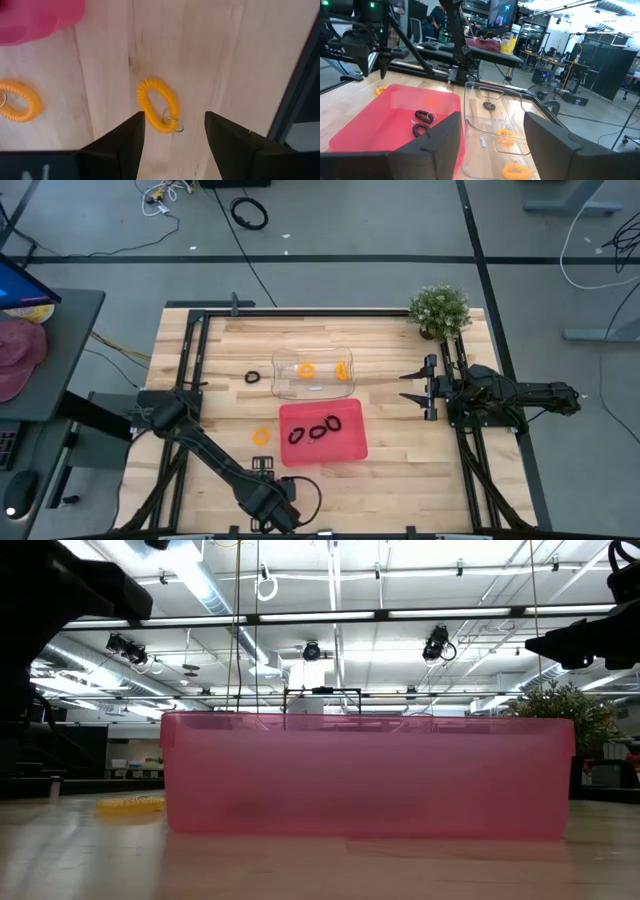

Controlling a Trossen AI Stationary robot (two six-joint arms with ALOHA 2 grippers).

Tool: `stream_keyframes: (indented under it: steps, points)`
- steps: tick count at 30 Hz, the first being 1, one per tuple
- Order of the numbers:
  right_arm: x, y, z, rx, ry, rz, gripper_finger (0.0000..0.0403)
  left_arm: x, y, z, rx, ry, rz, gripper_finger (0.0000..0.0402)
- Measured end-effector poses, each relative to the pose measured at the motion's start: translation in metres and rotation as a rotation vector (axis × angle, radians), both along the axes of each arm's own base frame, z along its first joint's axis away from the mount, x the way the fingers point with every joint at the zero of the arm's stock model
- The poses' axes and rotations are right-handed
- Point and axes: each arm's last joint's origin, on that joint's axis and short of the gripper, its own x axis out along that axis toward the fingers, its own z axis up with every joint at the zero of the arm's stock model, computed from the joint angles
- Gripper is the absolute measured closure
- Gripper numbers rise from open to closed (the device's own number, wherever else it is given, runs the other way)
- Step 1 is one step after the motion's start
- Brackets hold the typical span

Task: Sort spring keychains
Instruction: Put the yellow spring keychain into the transparent bin

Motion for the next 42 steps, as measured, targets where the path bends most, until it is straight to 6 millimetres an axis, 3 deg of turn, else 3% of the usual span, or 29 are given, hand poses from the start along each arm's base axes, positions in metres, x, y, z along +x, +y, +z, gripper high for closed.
stream_keyframes:
  steps: [6, 22, 30, 42]
  points:
    - [0.000, 0.000, 0.000, 0.000, 0.000, 0.000, 0.0181, 0.003, 0.000, -0.010, 0.009, 0.027, -0.015, 0.0191]
    - [0.000, 0.000, 0.000, 0.000, 0.000, 0.000, 0.0181, 0.009, 0.006, -0.011, 0.039, -0.005, -0.021, 0.0191]
    - [0.000, 0.000, 0.000, 0.000, 0.000, 0.000, 0.0181, -0.004, 0.020, -0.057, -0.028, 0.111, 0.025, 0.0191]
    - [0.000, 0.000, 0.000, 0.000, 0.000, 0.000, 0.0181, -0.004, 0.028, -0.039, -0.038, -0.017, 0.049, 0.0191]
